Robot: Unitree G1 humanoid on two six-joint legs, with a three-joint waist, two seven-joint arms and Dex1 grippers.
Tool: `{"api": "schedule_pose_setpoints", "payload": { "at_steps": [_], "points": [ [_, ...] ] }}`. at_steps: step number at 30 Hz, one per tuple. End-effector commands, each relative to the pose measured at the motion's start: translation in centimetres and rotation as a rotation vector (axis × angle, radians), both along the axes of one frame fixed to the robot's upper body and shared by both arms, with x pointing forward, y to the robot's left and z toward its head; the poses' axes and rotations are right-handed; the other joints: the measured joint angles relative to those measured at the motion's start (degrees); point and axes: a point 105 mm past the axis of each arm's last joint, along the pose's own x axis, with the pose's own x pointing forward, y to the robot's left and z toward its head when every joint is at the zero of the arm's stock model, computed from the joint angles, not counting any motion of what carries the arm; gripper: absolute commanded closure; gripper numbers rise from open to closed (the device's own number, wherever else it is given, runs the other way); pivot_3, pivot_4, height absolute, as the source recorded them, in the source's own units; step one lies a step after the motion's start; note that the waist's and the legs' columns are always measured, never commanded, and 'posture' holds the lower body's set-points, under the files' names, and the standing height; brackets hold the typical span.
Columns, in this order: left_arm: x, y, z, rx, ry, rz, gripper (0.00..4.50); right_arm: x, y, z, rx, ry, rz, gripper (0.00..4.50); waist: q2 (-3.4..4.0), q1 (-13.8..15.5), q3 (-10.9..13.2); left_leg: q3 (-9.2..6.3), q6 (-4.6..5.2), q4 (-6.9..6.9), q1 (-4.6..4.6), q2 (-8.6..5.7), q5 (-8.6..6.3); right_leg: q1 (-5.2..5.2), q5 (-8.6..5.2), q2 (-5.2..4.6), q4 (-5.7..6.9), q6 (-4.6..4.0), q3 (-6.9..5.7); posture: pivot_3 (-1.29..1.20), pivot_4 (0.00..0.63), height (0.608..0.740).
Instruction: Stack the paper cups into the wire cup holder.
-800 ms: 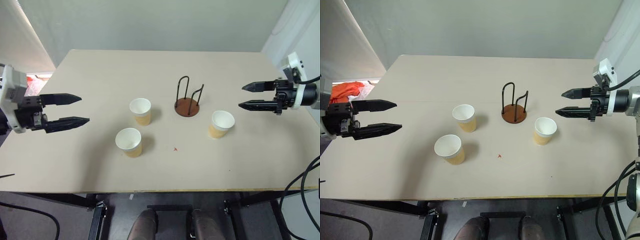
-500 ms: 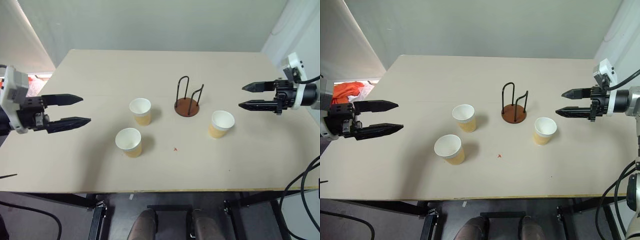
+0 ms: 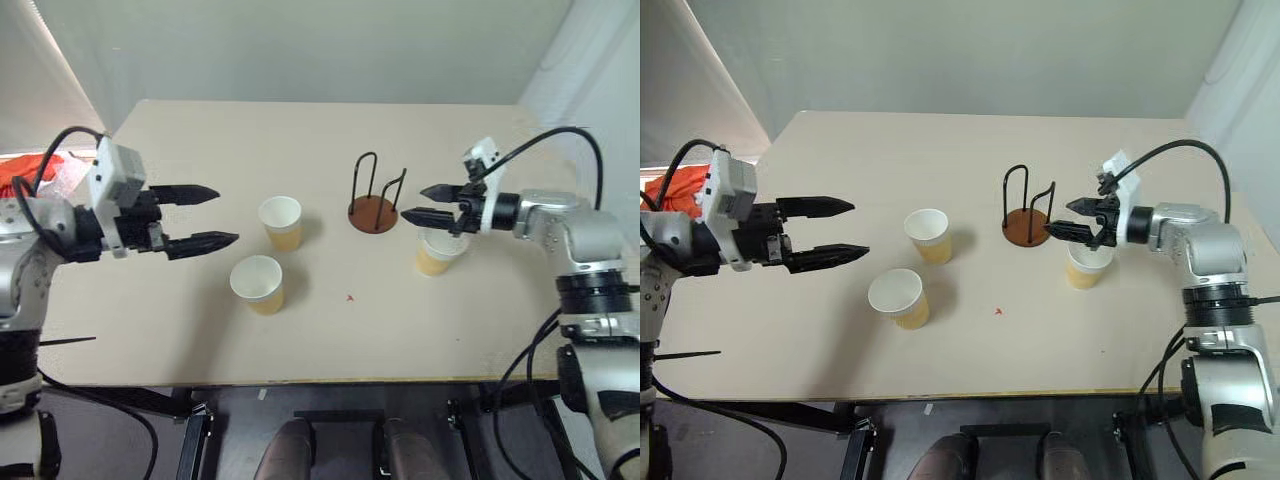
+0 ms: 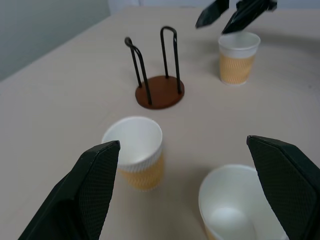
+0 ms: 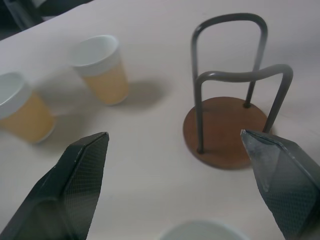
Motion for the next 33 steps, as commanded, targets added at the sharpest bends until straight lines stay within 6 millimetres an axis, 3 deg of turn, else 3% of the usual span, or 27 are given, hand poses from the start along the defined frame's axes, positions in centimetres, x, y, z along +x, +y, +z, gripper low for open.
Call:
{"api": "schedule_pose_setpoints", "payload": {
  "at_steps": [1,8,17,22,27,31,33],
  "points": [
    [-0.4,-0.6,1.1,0.004,-0.046,-0.01,0.06,1.5,-0.1,1.6,0.041,-0.056,-0.113,0.0,0.0,0.0,0.0,0.0,0.0,-0.01,0.01,0.01,0.0,0.0,0.0,0.0,0.01,0.01,0.0,0.0,0.15,0.74],
    [-0.6,-0.6,1.1,0.012,-0.048,0.006,0.06,3.0,2.0,0.3,0.088,-0.018,-0.138,0.0,0.0,0.0,0.0,-0.01,-0.03,-0.01,0.01,0.01,0.02,-0.03,0.01,0.0,0.02,-0.05,0.0,0.0,0.15,0.74],
    [-1.0,-0.8,1.2,0.008,-0.06,0.018,0.06,4.9,3.6,0.4,0.146,-0.037,-0.184,0.0,0.0,0.1,0.0,-0.02,-0.07,-0.04,-0.03,-0.01,0.0,-0.09,0.02,0.01,0.01,-0.07,0.0,0.0,0.15,0.74],
    [-1.4,-0.7,0.9,0.022,-0.043,0.013,0.02,5.0,4.4,0.5,0.152,-0.044,-0.168,1.23,0.01,0.1,0.0,-0.04,-0.12,-0.05,-0.07,0.0,-0.03,-0.15,0.02,0.01,0.02,-0.06,-0.02,0.0,0.15,0.74],
    [-1.5,-0.5,1.0,0.028,-0.038,0.017,0.02,4.6,4.6,0.5,0.142,-0.037,-0.128,3.03,0.01,0.1,0.0,-0.04,-0.16,-0.02,-0.21,0.0,-0.07,-0.25,0.03,0.01,0.0,-0.04,-0.03,0.0,0.15,0.74],
    [-1.4,-0.6,1.2,0.028,-0.038,0.005,0.02,2.8,5.7,0.4,0.115,-0.013,0.004,4.44,0.0,0.1,0.0,-0.05,-0.2,-0.03,-0.25,0.0,-0.08,-0.29,0.04,0.01,0.02,-0.02,-0.04,0.0,0.15,0.74],
    [-1.3,-0.6,1.2,0.029,-0.038,0.001,0.02,1.3,6.4,0.6,0.11,-0.013,0.091,4.48,-0.01,0.1,0.0,-0.05,-0.23,-0.03,-0.25,0.02,-0.09,-0.29,0.04,0.02,0.01,-0.02,-0.08,0.0,0.15,0.74]
  ]
}}
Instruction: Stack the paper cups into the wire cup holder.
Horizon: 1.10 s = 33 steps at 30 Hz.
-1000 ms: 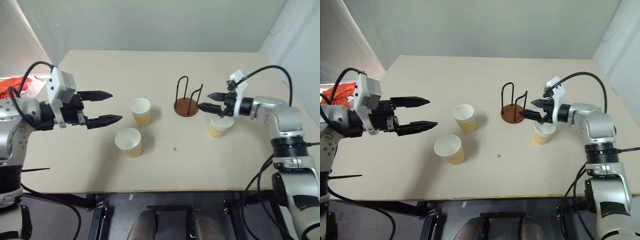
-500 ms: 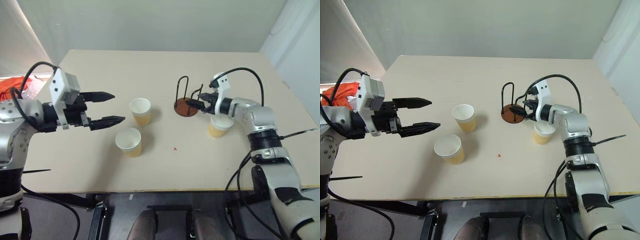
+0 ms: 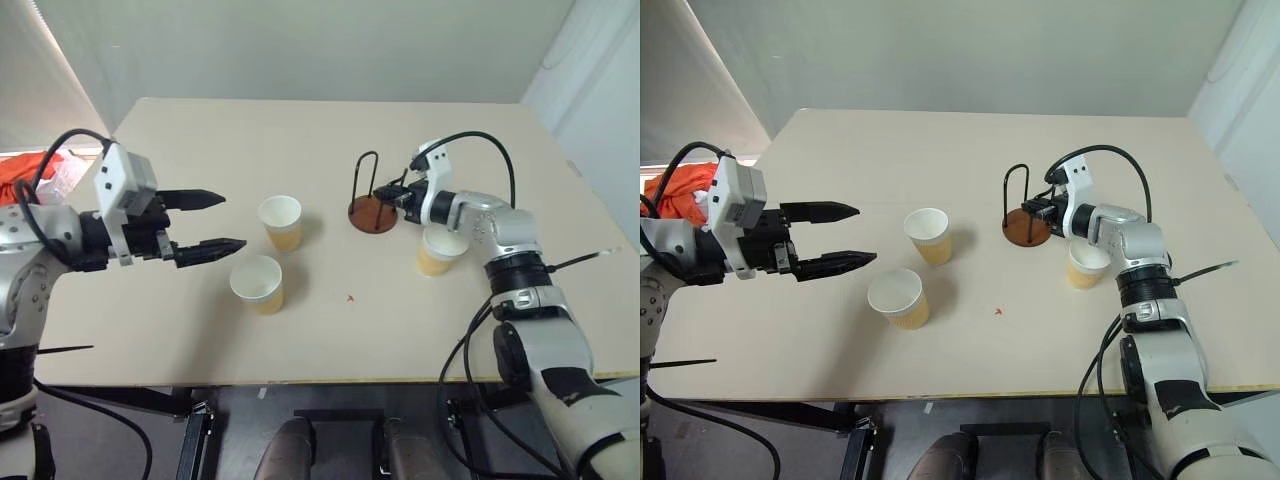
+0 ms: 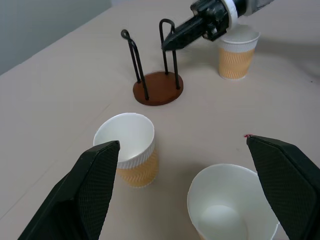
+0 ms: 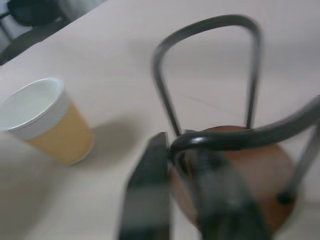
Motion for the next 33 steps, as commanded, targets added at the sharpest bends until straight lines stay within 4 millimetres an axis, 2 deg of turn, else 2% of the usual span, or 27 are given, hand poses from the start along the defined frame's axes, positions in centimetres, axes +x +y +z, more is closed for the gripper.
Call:
{"api": "schedule_pose_setpoints", "payload": {
  "at_steps": [1,7,12,15,19,25,30,33],
  "points": [
    [-0.2,0.0,1.5,0.002,-0.051,-0.016,0.02,-2.7,1.8,1.6,0.019,-0.037,0.176,4.48,0.0,0.0,0.0,0.0,-0.01,0.01,0.0,0.01,0.0,0.0,0.0,0.0,0.0,0.0,-0.01,0.0,0.15,0.74],
    [0.0,-0.3,1.5,0.002,-0.05,-0.035,0.02,-7.4,3.0,2.8,0.041,-0.069,0.385,4.48,0.0,0.0,0.0,0.0,-0.55,0.01,-0.05,0.0,0.34,-0.01,0.03,0.01,-0.03,0.06,-0.01,0.0,0.15,0.74],
    [-0.9,-1.0,1.4,0.012,-0.017,-0.112,0.02,-12.1,2.4,1.7,-0.028,-0.058,0.558,4.48,-0.07,0.1,0.0,-0.02,-0.51,0.09,-0.09,0.0,0.35,0.03,0.0,0.01,-0.04,0.0,-0.02,0.0,0.15,0.74],
    [-1.5,-1.3,1.3,0.028,-0.002,-0.157,0.02,-14.0,2.1,1.1,-0.047,-0.046,0.629,4.48,-0.08,0.1,0.0,-0.01,-0.5,0.2,-0.12,0.0,0.35,0.04,0.0,0.02,-0.04,0.0,0.0,0.0,0.15,0.74],
    [-1.7,-1.4,1.2,0.032,0.01,-0.175,0.02,-14.1,2.3,-0.5,-0.099,-0.051,0.623,4.48,-0.09,-0.3,0.0,0.0,-0.05,0.21,-0.04,0.0,0.26,0.05,-0.01,0.05,-0.01,-0.07,0.09,0.0,0.15,0.74],
    [-1.9,-2.0,0.8,0.041,0.03,-0.218,0.02,-14.3,2.6,-1.1,-0.118,-0.068,0.673,4.48,-0.1,-0.3,0.0,-0.01,0.13,0.17,0.02,0.04,0.64,0.1,0.2,0.09,-0.01,-0.36,0.09,0.0,0.15,0.74],
    [-2.8,-2.4,0.9,0.032,0.053,-0.269,0.02,-13.4,2.7,-1.6,-0.151,-0.068,0.647,4.48,-0.14,-0.3,-0.1,-0.01,0.17,0.18,-0.01,0.02,0.83,0.1,0.31,0.09,-0.04,-0.55,0.12,0.0,0.15,0.74],
    [-3.6,-2.4,0.5,0.038,0.092,-0.301,0.02,-13.1,2.8,-1.8,-0.159,-0.068,0.647,3.58,-0.14,-0.3,-0.1,0.0,0.17,0.16,-0.01,0.02,0.84,0.09,0.32,0.09,-0.05,-0.56,0.13,0.0,0.15,0.74]
  ]
}}
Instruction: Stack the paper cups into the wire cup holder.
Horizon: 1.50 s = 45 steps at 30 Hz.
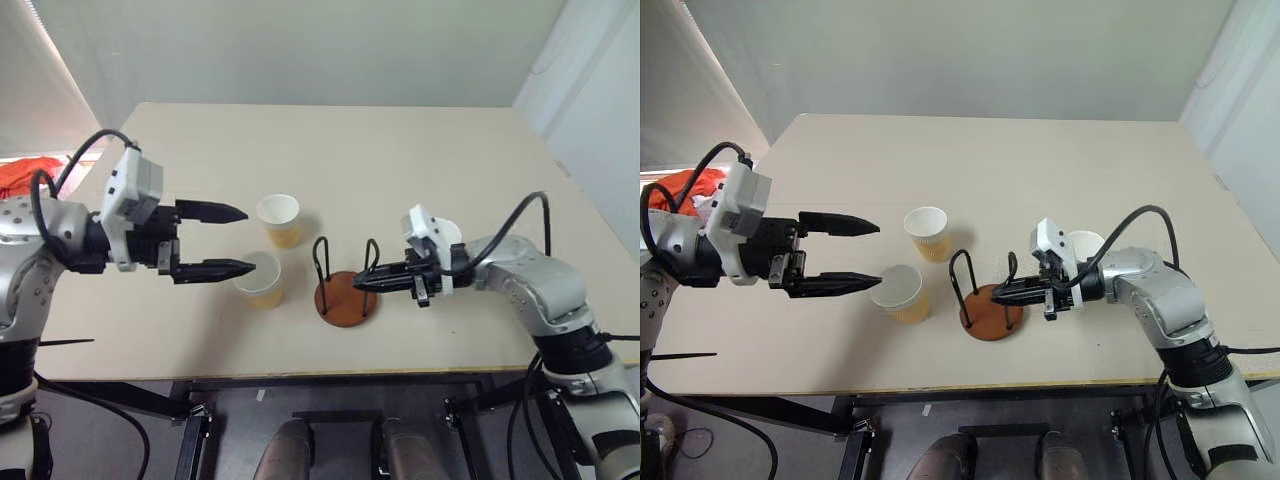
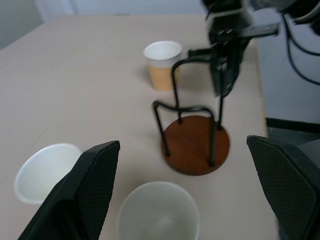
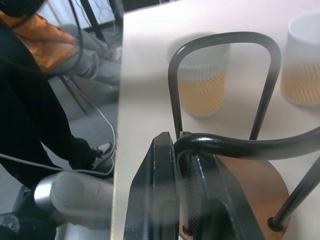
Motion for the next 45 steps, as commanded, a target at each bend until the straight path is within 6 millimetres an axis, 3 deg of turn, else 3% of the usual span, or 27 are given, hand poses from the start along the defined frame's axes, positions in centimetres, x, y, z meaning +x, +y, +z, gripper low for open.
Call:
{"api": "schedule_pose_setpoints", "payload": {
  "at_steps": [1,6,10,13,16,20,23,28,34,38,45],
  "points": [
    [-1.4,-0.1,0.4,0.022,0.009,-0.05,0.02,0.2,0.3,1.0,0.001,-0.059,0.025,3.31,0.0,0.0,0.0,0.0,0.0,-0.05,0.0,0.0,0.0,-0.02,0.0,0.0,-0.02,0.0,0.0,0.0,0.15,0.74],
    [-1.0,0.4,-0.2,0.036,0.016,-0.007,0.02,-0.3,0.1,1.1,-0.005,-0.057,0.062,1.52,0.0,0.0,0.0,-0.01,-0.04,-0.21,0.0,0.03,-0.02,-0.07,-0.01,0.01,-0.04,0.0,-0.04,0.0,0.15,0.74],
    [-0.7,0.2,-0.3,0.022,0.009,-0.002,0.02,-0.6,-1.7,1.8,-0.081,-0.101,0.08,0.11,0.0,0.2,0.0,0.0,-0.04,-0.2,-0.06,0.01,-0.03,-0.07,-0.01,0.0,-0.1,0.0,-0.03,0.0,0.15,0.74],
    [-0.6,0.1,-0.3,0.018,0.004,-0.008,0.02,-1.3,-4.1,2.3,-0.208,-0.15,0.106,0.04,-0.01,0.5,0.0,-0.01,-0.03,-0.2,-0.12,-0.05,-0.03,-0.07,-0.01,-0.05,-0.14,0.0,-0.03,0.0,0.15,0.74],
    [-0.4,0.0,-0.1,0.018,-0.007,-0.016,0.02,-1.6,-6.4,4.5,-0.308,-0.232,0.104,0.04,-0.02,0.5,0.0,0.0,-0.05,-0.2,-0.16,-0.06,-0.05,-0.08,-0.01,-0.06,-0.16,0.0,-0.03,0.0,0.15,0.74],
    [-0.4,-0.7,0.2,0.018,-0.023,-0.053,0.02,0.9,-8.2,6.9,-0.331,-0.323,0.002,0.04,-0.06,0.0,0.0,0.01,-0.08,-0.23,-0.06,-0.03,-0.01,-0.08,-0.02,-0.02,-0.13,0.01,0.02,0.0,0.15,0.74],
    [-0.5,-1.5,0.3,0.037,-0.041,-0.083,0.02,3.7,-9.5,5.9,-0.42,-0.355,-0.077,0.04,-0.08,0.0,0.0,-0.01,-0.05,-0.23,0.01,0.0,0.02,-0.03,-0.02,0.0,-0.1,0.02,0.01,0.0,0.15,0.74],
    [-1.0,-1.8,0.8,0.028,-0.055,-0.108,0.02,6.1,-10.2,3.3,-0.535,-0.356,-0.106,0.04,-0.03,0.0,0.0,-0.01,0.01,-0.24,0.0,0.04,0.02,-0.08,0.02,-0.01,-0.07,0.07,0.0,0.0,0.15,0.74],
    [-1.3,-1.0,0.8,0.035,-0.045,-0.064,0.02,7.2,-10.3,1.5,-0.561,-0.326,-0.091,0.04,0.0,0.0,0.0,-0.01,0.04,-0.27,-0.05,0.06,-0.12,-0.12,0.07,-0.02,-0.08,0.16,-0.03,0.0,0.15,0.74],
    [-1.6,-0.9,0.7,0.037,-0.043,-0.048,0.02,7.4,-10.2,1.1,-0.552,-0.311,-0.052,1.21,0.0,0.0,0.0,-0.01,0.04,-0.28,-0.07,0.05,-0.17,-0.12,0.07,-0.02,-0.11,0.16,-0.04,0.0,0.15,0.74],
    [-1.6,-0.8,0.5,0.037,-0.047,-0.024,0.02,7.4,-10.2,2.1,-0.556,-0.34,-0.013,3.68,0.0,0.1,0.0,-0.01,0.01,-0.28,-0.05,0.04,-0.17,-0.12,0.07,-0.04,-0.07,0.15,-0.04,0.0,0.15,0.74]
  ]
}}
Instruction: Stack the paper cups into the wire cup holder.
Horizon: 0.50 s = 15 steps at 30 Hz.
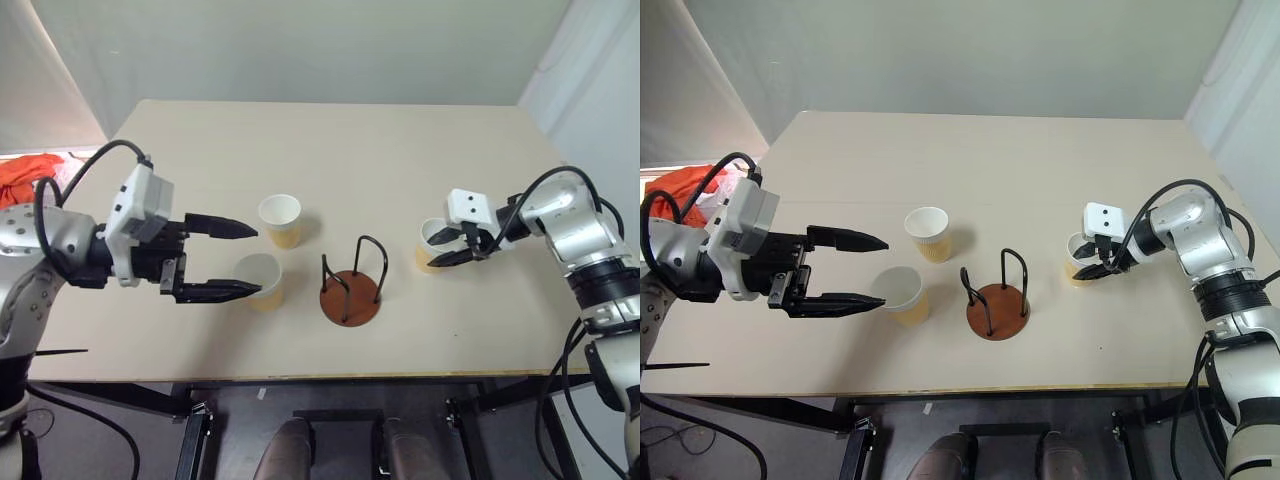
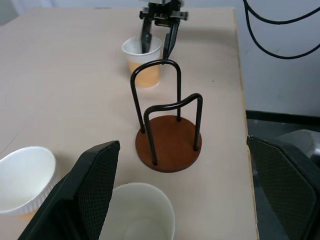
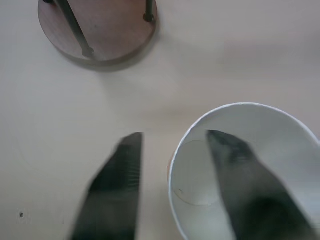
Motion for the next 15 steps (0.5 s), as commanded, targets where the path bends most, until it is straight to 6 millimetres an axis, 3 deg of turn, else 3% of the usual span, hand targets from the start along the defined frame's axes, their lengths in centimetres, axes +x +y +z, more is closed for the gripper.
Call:
{"api": "schedule_pose_setpoints", "payload": {
  "at_steps": [1,3,9,13,15],
  "points": [
    [-0.3,0.0,1.1,0.006,-0.053,0.006,0.02,-0.3,0.1,2.5,0.001,-0.057,0.059,4.09,0.0,0.0,0.0,0.0,-0.01,0.0,0.0,0.0,0.0,0.0,0.0,0.0,0.0,0.0,0.0,0.0,0.15,0.74],
    [-0.3,0.1,1.1,0.006,-0.055,0.011,0.02,-0.9,0.3,3.6,0.016,-0.053,0.103,4.47,0.0,0.0,0.0,0.0,-0.02,0.0,0.0,0.0,-0.01,0.0,0.0,0.0,0.0,-0.01,0.0,0.0,0.15,0.74],
    [-0.1,0.5,1.2,0.007,-0.067,0.028,0.02,-3.1,2.3,8.9,0.128,-0.123,0.243,4.47,0.06,0.0,0.0,0.03,-0.07,0.0,-0.05,-0.01,-0.04,-0.04,-0.03,0.01,-0.02,-0.06,0.01,0.0,0.15,0.74],
    [0.0,0.4,1.4,0.003,-0.078,0.029,0.02,-5.7,6.2,12.7,0.255,-0.164,0.43,4.47,0.04,-0.2,0.0,0.02,-0.1,-0.03,0.0,0.02,-0.06,-0.04,-0.1,0.07,-0.02,-0.16,0.01,0.0,0.15,0.74],
    [0.1,0.3,1.4,0.0,-0.082,0.027,0.02,-7.1,8.2,13.6,0.291,-0.168,0.523,4.47,0.04,-0.5,0.0,0.02,-0.11,-0.03,0.03,0.04,-0.05,-0.05,-0.14,0.11,0.0,-0.23,0.03,0.0,0.15,0.74]
  ]
}}
